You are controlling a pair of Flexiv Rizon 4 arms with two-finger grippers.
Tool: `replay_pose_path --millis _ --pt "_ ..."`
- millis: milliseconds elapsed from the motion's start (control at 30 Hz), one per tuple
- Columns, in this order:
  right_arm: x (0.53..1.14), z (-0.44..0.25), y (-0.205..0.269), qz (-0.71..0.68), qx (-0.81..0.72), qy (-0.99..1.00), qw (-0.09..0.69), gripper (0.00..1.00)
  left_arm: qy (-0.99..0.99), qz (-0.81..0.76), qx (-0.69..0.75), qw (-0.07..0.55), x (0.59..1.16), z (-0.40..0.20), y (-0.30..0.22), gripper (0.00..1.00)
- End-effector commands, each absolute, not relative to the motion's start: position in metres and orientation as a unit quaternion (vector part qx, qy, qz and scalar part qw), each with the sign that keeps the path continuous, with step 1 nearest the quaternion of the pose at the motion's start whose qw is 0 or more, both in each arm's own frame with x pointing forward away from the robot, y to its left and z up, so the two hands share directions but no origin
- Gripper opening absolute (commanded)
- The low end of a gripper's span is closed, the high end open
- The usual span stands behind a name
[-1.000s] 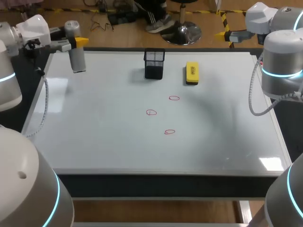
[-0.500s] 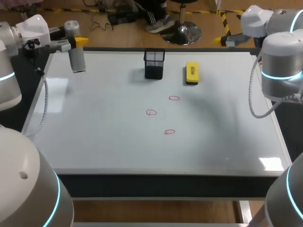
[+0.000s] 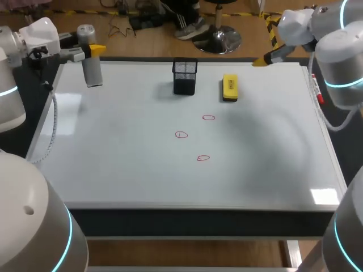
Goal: Pick up the inspection probe, press it on each red-marked spot on the whiteboard one by one, put down the probe, pick up the eraser, and wipe off all the red marks.
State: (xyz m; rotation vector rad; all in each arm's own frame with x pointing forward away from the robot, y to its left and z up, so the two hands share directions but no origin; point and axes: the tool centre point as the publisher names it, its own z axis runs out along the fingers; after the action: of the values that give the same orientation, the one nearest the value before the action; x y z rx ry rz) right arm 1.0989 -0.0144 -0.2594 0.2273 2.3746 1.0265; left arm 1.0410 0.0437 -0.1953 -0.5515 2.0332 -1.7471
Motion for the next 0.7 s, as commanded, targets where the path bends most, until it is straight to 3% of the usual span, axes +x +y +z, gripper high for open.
replay_pose_path --millis 33,333,567,700 --pt "1.107 -0.259 -0.011 0.148 -0.120 0.972 0.138 1.00 0.727 -0.626 -0.197 0.202 1.041 -0.195 0.044 0.00" --pt "1.103 -0.273 -0.002 0.049 -0.261 0.963 0.046 1.00 0.727 -0.626 -0.197 0.202 1.041 -0.195 0.044 0.00" --pt "1.100 -0.282 0.002 -0.020 -0.373 0.927 0.024 1.00 0.727 -0.626 -0.197 0.202 1.041 -0.195 0.044 0.00" --pt "1.099 -0.280 -0.003 0.009 -0.369 0.928 -0.047 1.00 0.727 -0.626 -0.197 0.202 1.041 -0.195 0.044 0.00"
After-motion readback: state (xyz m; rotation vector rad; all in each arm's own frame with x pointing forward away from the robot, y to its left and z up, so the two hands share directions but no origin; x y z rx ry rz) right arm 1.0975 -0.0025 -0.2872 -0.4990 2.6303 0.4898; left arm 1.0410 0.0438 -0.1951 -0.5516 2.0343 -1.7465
